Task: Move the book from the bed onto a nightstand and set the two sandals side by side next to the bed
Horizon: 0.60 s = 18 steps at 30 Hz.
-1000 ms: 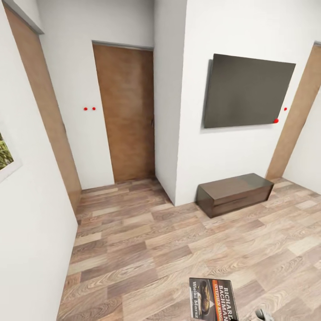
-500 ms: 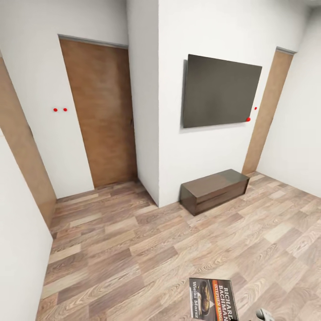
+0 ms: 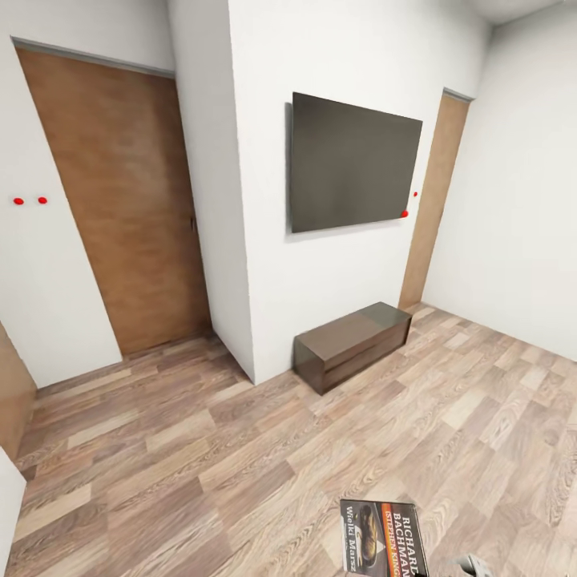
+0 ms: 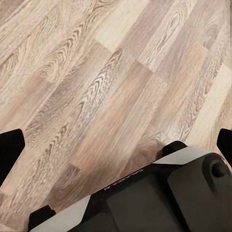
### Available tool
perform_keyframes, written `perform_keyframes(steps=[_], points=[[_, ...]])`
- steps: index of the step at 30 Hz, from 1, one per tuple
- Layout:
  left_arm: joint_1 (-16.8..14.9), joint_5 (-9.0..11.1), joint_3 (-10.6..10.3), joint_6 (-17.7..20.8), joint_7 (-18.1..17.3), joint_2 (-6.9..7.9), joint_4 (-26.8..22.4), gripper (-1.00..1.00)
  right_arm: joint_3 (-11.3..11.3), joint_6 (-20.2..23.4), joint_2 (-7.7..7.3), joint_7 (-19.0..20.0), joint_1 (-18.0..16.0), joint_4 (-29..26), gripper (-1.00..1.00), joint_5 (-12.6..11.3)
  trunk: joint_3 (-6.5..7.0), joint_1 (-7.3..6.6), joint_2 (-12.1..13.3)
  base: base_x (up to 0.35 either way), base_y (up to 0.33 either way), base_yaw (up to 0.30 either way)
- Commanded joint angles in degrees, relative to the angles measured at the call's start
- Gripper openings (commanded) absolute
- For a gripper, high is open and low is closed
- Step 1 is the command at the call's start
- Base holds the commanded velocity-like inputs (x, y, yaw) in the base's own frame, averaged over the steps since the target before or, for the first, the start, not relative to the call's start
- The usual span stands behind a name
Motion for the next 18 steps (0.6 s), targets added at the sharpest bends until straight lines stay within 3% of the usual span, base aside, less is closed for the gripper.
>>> perform_keyframes(steps=[1, 18], points=[[-0.1, 0.6, -0.5, -0.2, -0.1, 0.02, 0.1, 1.0, 0.0, 0.5, -0.01, 0.2, -0.1, 0.0, -1.0, -0.6, -0.12, 0.07, -0.1, 0.263, 0.0, -0.288], [-0.1, 0.6, -0.5, -0.3, -0.2, 0.07, 0.1, 1.0, 0.0, 0.5, -0.2, 0.1, -0.1, 0.0, -1.0, -0.6, -0.12, 0.07, -0.1, 0.023, 0.0, -0.282]])
